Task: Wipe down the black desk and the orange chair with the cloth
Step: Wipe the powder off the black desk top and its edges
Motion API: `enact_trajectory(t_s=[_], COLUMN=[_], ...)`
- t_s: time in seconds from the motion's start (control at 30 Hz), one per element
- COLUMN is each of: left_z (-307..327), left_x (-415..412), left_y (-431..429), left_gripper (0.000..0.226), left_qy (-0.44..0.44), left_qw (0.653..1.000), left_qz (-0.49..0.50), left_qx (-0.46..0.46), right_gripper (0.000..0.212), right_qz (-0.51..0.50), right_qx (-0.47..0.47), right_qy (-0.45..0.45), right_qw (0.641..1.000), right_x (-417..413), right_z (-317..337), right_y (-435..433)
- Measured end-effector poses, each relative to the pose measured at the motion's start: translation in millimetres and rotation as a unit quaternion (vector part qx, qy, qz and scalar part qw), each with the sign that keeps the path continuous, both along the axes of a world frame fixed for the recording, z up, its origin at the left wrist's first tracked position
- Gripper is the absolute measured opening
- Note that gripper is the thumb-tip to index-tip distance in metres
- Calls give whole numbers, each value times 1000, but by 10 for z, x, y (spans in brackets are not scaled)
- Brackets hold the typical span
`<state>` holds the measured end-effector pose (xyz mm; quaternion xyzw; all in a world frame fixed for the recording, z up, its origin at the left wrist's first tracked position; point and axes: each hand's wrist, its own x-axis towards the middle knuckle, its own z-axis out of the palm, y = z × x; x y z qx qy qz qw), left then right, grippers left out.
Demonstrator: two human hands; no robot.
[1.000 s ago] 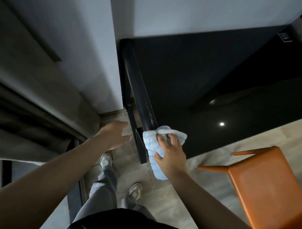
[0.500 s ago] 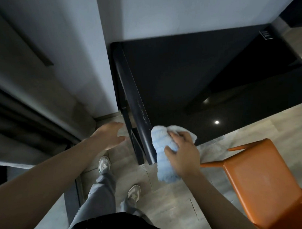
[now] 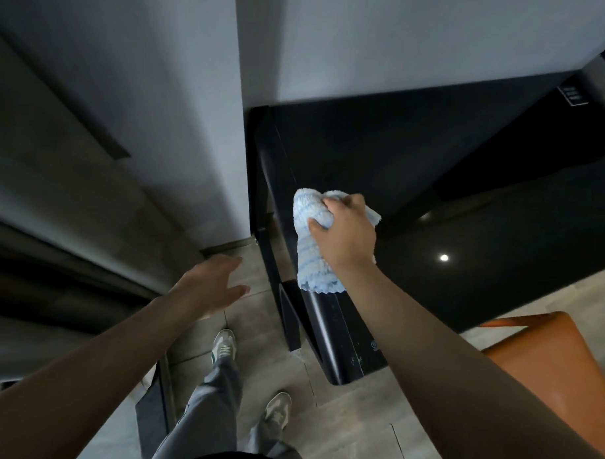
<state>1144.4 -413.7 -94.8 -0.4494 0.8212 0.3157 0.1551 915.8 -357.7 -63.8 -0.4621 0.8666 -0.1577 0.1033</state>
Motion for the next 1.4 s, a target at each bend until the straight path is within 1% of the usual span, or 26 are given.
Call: enact_trajectory(t_s=[0.17,0.33,0.63,0.8,0.93,1.13,1.27,1.4], left_z=[-125,-162,-16,-8,25,50,25,-11], left_x=[87,-27,-372,-522,-661,-781,-809,-833], left_y=[-337,-591,-725,-606,-421,-140,60,273], left_gripper=[70,66,61,74,76,77,78,80], left_qy=[-9,-3,36,69,106,53,43,29], left_qw=[1000,1000,996,991,983,976,974,971], left_qz=[-4,-15,-74,-95,-142,-209,-224,-238], left_qx=[11,6,37,56,43,17,15,-8], right_gripper=[47,48,49,51,51,52,53,55], right_qz=[16,7,-22,-26,-33,-44,-50,-51], right_qx=[63,96,145,156,173,185,172,169], right_qy=[17,-4,-4,7,7,-4,-24,-33], right_qw=[998,995,989,987,984,982,984,984], right_x=[61,80,212,318,387,483,535,572], right_z=[-258,-389,-385,-385,-387,-398,-399,-387], right_y=[-358,-336,160,539,854,1392,1728,2054])
